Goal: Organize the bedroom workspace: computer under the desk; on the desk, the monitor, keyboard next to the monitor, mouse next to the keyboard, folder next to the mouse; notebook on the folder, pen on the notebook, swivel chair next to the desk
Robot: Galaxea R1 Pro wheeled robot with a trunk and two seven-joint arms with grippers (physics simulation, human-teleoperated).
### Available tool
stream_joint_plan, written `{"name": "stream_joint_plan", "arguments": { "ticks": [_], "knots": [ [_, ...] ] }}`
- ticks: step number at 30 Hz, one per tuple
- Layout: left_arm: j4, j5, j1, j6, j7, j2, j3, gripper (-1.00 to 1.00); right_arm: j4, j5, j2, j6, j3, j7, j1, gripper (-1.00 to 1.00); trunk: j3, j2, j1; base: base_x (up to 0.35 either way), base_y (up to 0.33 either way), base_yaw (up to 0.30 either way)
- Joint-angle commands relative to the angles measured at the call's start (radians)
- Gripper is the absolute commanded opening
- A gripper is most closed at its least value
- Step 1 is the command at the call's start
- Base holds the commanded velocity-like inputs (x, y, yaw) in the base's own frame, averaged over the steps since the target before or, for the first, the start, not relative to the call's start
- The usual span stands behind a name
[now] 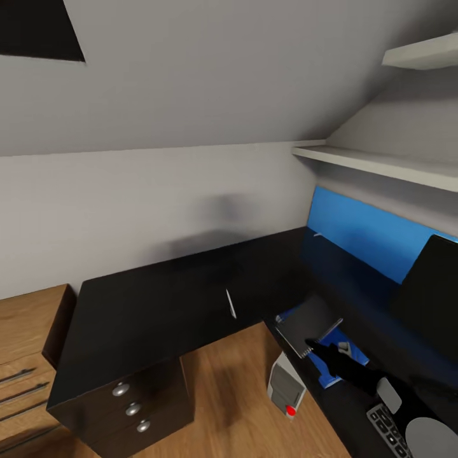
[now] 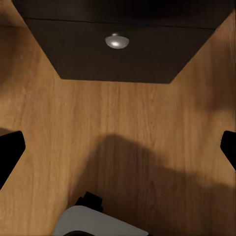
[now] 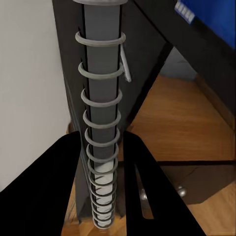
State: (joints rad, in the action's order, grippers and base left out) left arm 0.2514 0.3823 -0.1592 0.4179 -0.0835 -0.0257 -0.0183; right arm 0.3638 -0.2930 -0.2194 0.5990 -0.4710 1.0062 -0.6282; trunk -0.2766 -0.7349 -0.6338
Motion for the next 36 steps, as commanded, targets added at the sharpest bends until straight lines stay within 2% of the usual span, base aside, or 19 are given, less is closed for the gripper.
{"name": "stream_joint_plan", "arguments": {
  "ticks": [1, 12, 22, 36],
  "knots": [
    [0.0, -0.003, 0.0, 0.002, -0.004, 0.0, -0.002, 1.0, -0.008, -0.007, -0.002, 0.008, -0.006, 0.001, -0.001, -1.0, -0.001, -0.001, 0.0, 0.0, 0.0, -0.253],
    [0.0, -0.003, 0.0, 0.002, -0.004, 0.0, -0.002, 1.0, -0.036, -0.018, -0.015, 0.009, -0.054, 0.0, -0.001, -1.0, -0.001, -0.001, 0.0, 0.0, 0.0, -0.125],
    [0.0, -0.004, 0.0, 0.002, -0.004, 0.0, -0.002, 1.0, -0.039, -0.021, -0.013, 0.01, -0.059, 0.001, -0.001, -1.0, -0.001, -0.001, 0.0, 0.0, 0.0, -0.005],
    [0.0, -0.005, 0.0, 0.003, -0.004, 0.0, -0.002, 1.0, -0.039, -0.02, -0.014, 0.065, -0.062, -0.001, -0.001, -1.0, -0.001, -0.001, 0.0, 0.0, 0.0, 0.0]
  ]
}}
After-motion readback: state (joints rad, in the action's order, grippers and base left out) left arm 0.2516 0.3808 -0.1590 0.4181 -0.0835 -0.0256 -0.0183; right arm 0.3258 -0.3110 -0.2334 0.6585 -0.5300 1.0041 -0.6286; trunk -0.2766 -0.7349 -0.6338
